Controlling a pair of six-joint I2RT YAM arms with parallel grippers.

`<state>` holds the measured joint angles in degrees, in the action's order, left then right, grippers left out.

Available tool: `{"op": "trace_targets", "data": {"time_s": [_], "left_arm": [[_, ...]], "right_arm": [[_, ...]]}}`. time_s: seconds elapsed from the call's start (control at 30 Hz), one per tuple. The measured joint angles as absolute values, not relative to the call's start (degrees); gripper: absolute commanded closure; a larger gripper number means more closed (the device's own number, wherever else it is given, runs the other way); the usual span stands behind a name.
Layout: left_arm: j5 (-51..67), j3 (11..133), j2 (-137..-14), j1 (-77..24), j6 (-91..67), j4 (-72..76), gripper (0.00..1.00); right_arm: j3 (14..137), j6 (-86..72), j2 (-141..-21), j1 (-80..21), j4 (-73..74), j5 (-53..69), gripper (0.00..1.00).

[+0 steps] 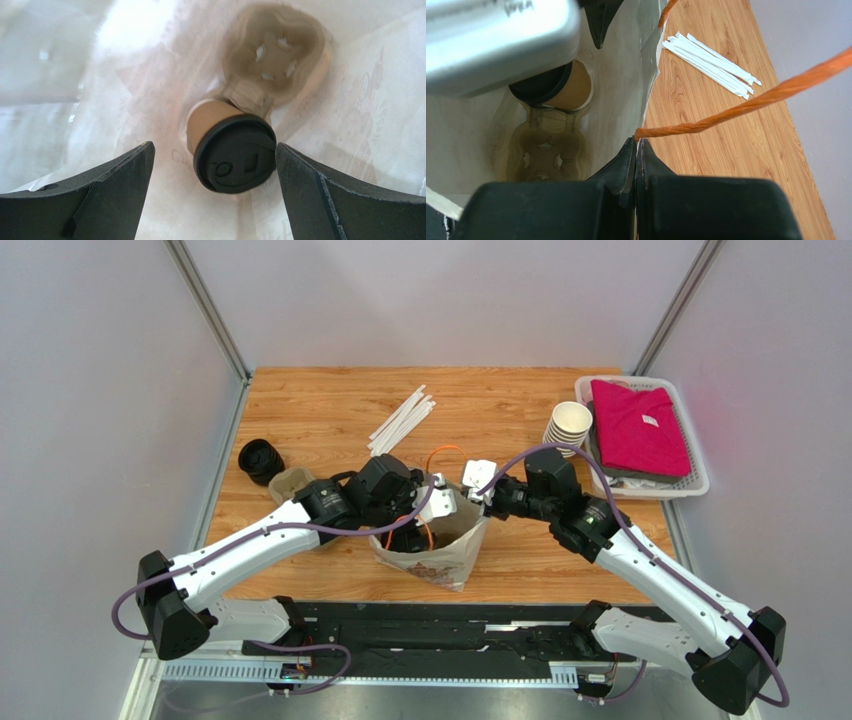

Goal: Pack the takeout coffee

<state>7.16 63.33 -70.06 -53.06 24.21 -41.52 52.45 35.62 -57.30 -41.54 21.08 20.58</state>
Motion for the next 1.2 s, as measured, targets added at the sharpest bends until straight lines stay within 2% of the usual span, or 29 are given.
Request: {"op": "trace_targets", "data": {"time_s": [0.8, 1.2], "left_arm": [[10.94, 73.80, -68.95, -48.77, 17.28, -45.21, 0.01], [13.26, 89.34, -68.53, -41.21, 10.28, -45.71, 0.01]], "right_arm": [[52.45, 37.58, -57.06, -41.54, 21.12, 20.51, 1.00], [53.32, 39.09, -56.93, -38.48, 23.16, 19.70, 1.00]]}}
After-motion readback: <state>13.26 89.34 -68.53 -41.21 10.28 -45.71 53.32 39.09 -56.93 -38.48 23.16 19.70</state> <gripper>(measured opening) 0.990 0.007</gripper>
